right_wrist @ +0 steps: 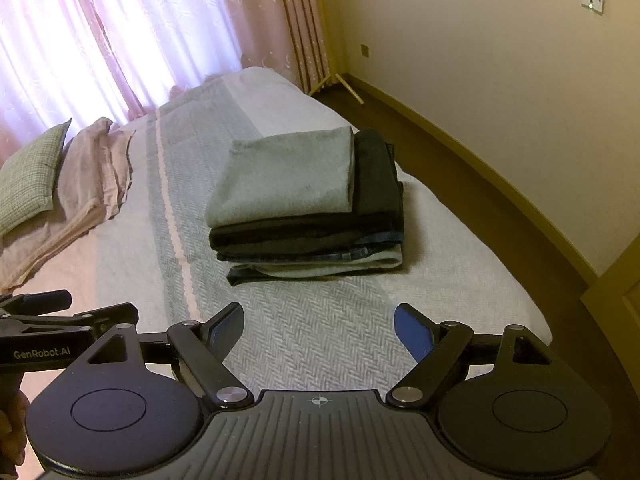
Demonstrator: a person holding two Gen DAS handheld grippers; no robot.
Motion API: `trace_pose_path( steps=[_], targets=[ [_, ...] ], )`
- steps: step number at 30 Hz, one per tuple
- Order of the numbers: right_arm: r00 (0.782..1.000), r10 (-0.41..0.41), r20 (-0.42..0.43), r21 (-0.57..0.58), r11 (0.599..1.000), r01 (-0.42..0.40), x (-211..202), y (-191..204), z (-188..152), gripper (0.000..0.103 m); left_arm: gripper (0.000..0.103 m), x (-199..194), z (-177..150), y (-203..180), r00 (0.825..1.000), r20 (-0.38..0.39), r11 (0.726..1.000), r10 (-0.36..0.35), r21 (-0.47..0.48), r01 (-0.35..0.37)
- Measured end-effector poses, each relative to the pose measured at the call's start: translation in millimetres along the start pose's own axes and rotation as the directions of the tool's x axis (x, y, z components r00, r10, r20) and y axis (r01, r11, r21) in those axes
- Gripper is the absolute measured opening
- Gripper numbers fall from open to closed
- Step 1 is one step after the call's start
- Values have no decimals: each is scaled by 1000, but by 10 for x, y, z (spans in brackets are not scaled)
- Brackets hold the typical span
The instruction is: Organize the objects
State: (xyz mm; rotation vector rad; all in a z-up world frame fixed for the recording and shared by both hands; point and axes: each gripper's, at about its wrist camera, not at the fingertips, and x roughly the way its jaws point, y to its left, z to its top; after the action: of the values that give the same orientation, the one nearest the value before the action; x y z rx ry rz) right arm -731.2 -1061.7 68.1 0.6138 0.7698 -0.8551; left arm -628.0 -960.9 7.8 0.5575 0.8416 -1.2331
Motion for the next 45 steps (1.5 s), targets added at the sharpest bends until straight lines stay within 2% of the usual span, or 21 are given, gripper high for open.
trace_pose_path(
  steps=[45],
  targets=[
    [1000, 30, -4, -33, 999, -30, -14, -104, 52, 80, 102, -23, -10, -131, 999, 3, 999, 40, -8, -40]
  ],
)
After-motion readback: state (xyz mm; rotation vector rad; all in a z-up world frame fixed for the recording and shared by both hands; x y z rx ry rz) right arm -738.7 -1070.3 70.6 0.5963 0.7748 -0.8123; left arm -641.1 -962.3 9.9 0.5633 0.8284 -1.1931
